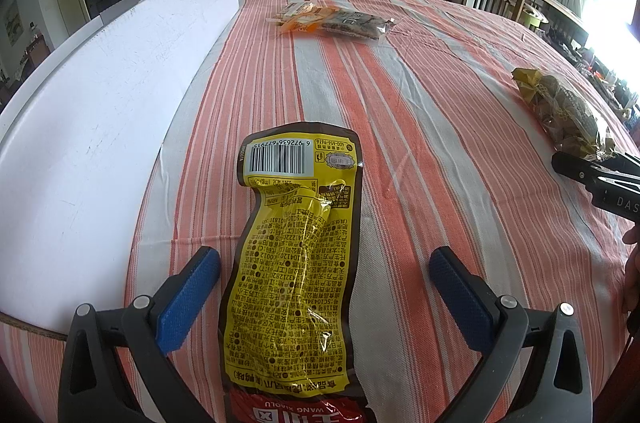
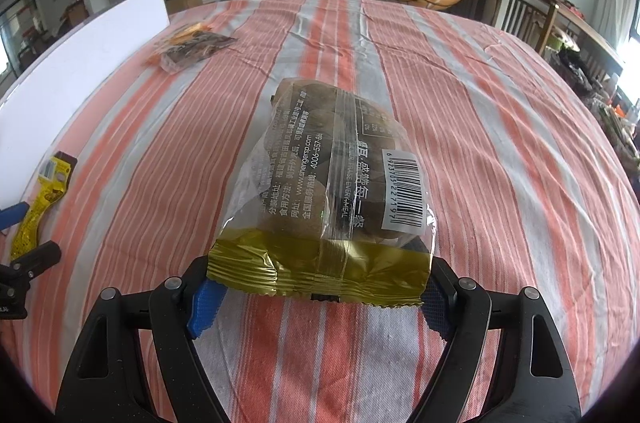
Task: Organize snacks
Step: 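Hold the biscuit bag in the right gripper on the table, then close the left gripper on the yellow packet, then carry the yellow packet and biscuit bag over the white box and drop them, then withdraw both open grippers from the box back over the table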
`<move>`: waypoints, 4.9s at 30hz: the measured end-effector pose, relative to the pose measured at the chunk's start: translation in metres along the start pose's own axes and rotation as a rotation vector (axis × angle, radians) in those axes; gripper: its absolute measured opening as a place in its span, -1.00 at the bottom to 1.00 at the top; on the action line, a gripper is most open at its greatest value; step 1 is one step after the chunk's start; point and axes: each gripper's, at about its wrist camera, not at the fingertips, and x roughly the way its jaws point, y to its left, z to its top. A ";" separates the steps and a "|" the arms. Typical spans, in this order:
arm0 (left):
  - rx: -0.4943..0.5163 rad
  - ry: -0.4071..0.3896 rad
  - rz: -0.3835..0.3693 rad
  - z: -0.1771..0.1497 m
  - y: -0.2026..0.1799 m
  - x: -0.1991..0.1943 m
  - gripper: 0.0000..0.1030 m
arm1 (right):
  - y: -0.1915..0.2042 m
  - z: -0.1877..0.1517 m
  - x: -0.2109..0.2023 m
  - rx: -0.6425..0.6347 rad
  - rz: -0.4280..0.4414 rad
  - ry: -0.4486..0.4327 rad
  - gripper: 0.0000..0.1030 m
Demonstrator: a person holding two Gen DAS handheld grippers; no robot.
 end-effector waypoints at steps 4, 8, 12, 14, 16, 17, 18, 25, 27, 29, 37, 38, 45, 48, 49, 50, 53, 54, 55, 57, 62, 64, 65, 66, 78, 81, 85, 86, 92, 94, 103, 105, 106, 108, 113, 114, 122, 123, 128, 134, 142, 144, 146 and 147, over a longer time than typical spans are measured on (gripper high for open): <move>0.000 0.000 0.000 0.000 0.000 0.000 1.00 | 0.000 0.001 0.002 0.001 0.000 0.000 0.61; 0.000 0.000 0.000 0.000 0.000 0.000 1.00 | -0.002 0.001 0.001 0.002 0.000 0.000 0.61; 0.000 0.000 0.000 0.000 0.000 0.000 1.00 | -0.002 0.001 0.002 0.002 0.000 0.000 0.61; 0.000 0.000 0.000 0.000 0.000 0.000 1.00 | -0.002 0.001 0.002 0.002 0.000 0.000 0.61; 0.000 0.000 0.000 0.000 0.000 0.000 1.00 | -0.002 0.001 0.002 0.002 0.000 0.000 0.61; 0.000 0.000 0.000 0.000 0.000 0.000 1.00 | -0.002 0.001 0.002 0.002 0.000 0.000 0.61; 0.000 0.000 0.000 0.000 0.000 0.000 1.00 | -0.002 0.001 0.002 0.002 0.000 0.000 0.61; 0.000 0.000 0.000 0.000 0.000 0.000 1.00 | -0.002 0.001 0.002 0.002 0.000 0.000 0.61; 0.000 0.000 0.000 0.000 0.000 0.000 1.00 | -0.002 0.001 0.002 0.002 0.000 0.000 0.61; 0.000 0.000 0.000 0.000 0.000 0.000 1.00 | -0.002 0.001 0.002 0.002 0.001 0.000 0.61; 0.000 -0.001 0.000 0.000 0.000 0.000 1.00 | -0.002 0.001 0.002 0.002 0.001 0.000 0.61; 0.000 -0.001 0.000 0.000 0.000 0.000 1.00 | -0.002 0.001 0.002 0.002 0.001 0.000 0.61; -0.001 -0.001 0.000 0.000 0.000 0.000 1.00 | -0.002 0.001 0.002 0.003 0.001 0.000 0.61; -0.001 -0.001 0.000 0.000 0.000 0.000 1.00 | -0.002 0.001 0.002 0.002 0.001 0.000 0.61; -0.001 -0.001 0.000 0.000 0.000 0.000 1.00 | -0.002 0.001 0.002 0.002 0.001 -0.001 0.61; 0.000 0.001 -0.001 0.000 0.000 0.000 1.00 | -0.002 0.001 0.002 0.003 0.001 -0.001 0.61; 0.060 0.082 -0.053 0.008 0.001 0.002 1.00 | -0.002 0.001 0.002 0.003 0.001 0.000 0.61; 0.083 0.129 -0.086 0.013 0.003 0.003 0.99 | -0.002 0.001 0.002 0.003 0.001 -0.001 0.61; 0.080 0.172 -0.138 0.018 0.009 0.003 0.99 | -0.002 0.001 0.002 0.003 0.001 0.000 0.61; -0.011 0.237 -0.287 0.028 0.028 0.001 1.00 | -0.002 0.001 0.002 0.003 0.001 -0.001 0.61; -0.070 0.235 -0.303 0.025 0.034 0.000 0.99 | -0.001 0.001 0.002 0.004 0.003 -0.001 0.61; -0.013 0.209 -0.216 0.019 0.020 -0.002 0.98 | -0.004 0.002 0.001 0.007 0.007 -0.002 0.62; 0.016 0.192 -0.164 0.015 0.013 -0.002 0.91 | -0.006 0.002 0.001 0.009 0.010 -0.002 0.62; 0.045 0.174 -0.102 0.011 0.006 -0.002 0.85 | -0.007 0.002 0.001 0.013 0.015 -0.003 0.63; -0.200 0.056 -0.163 -0.011 0.040 -0.029 -0.24 | -0.015 0.005 -0.010 0.034 0.160 0.032 0.62; -0.206 0.015 -0.168 -0.013 0.042 -0.035 -0.24 | -0.012 0.019 -0.025 0.032 0.154 0.059 0.63; -0.209 0.003 -0.198 -0.014 0.042 -0.039 -0.24 | 0.004 0.045 -0.010 0.003 0.077 0.184 0.62; -0.204 0.001 -0.197 -0.015 0.042 -0.041 -0.24 | 0.007 0.046 -0.007 -0.005 0.068 0.223 0.61; -0.203 -0.001 -0.214 -0.017 0.044 -0.037 -0.24 | 0.018 0.053 -0.019 -0.030 0.088 0.377 0.61; -0.201 -0.008 -0.221 -0.015 0.043 -0.037 -0.24 | 0.005 0.062 -0.028 0.077 0.124 0.359 0.61; -0.162 -0.038 -0.222 -0.022 0.036 -0.049 -0.24 | -0.029 0.083 0.038 0.393 0.169 0.433 0.55; -0.181 -0.037 -0.254 -0.021 0.038 -0.054 -0.24 | -0.027 0.088 0.030 0.368 0.153 0.355 0.23; -0.210 -0.035 -0.290 -0.018 0.042 -0.059 -0.24 | -0.023 0.092 0.024 0.326 0.143 0.329 0.22; -0.266 -0.047 -0.368 -0.009 0.051 -0.070 -0.24 | -0.010 0.099 0.001 0.269 0.198 0.262 0.21; -0.374 -0.172 -0.456 0.028 0.092 -0.124 -0.24 | 0.044 0.141 -0.066 0.178 0.394 0.124 0.21; -0.392 -0.200 -0.446 0.033 0.104 -0.134 -0.23 | 0.064 0.153 -0.078 0.162 0.454 0.093 0.22; -0.489 -0.282 0.016 0.058 0.227 -0.159 0.26 | 0.244 0.201 -0.088 -0.019 0.717 0.048 0.28; -0.486 -0.258 0.088 0.058 0.238 -0.152 0.43 | 0.268 0.199 -0.080 -0.034 0.734 0.061 0.31; -0.473 -0.286 0.158 0.036 0.244 -0.145 0.80 | 0.329 0.172 -0.037 -0.049 0.726 0.148 0.44; -0.493 -0.385 0.087 -0.001 0.204 -0.147 0.85 | 0.279 0.136 -0.055 -0.160 0.553 -0.096 0.51; -0.194 -0.404 -0.188 0.012 0.069 -0.161 0.99 | 0.110 0.043 0.007 -0.152 0.050 -0.050 0.53; -0.118 -0.339 -0.260 0.014 0.029 -0.145 0.99 | 0.078 0.029 0.011 -0.089 0.007 -0.038 0.53; -0.071 -0.280 -0.266 0.015 0.006 -0.127 0.99 | 0.056 0.020 0.008 -0.051 -0.027 -0.036 0.53; -0.049 -0.250 -0.252 0.013 -0.005 -0.114 0.99 | 0.049 0.015 0.008 -0.039 -0.037 -0.036 0.53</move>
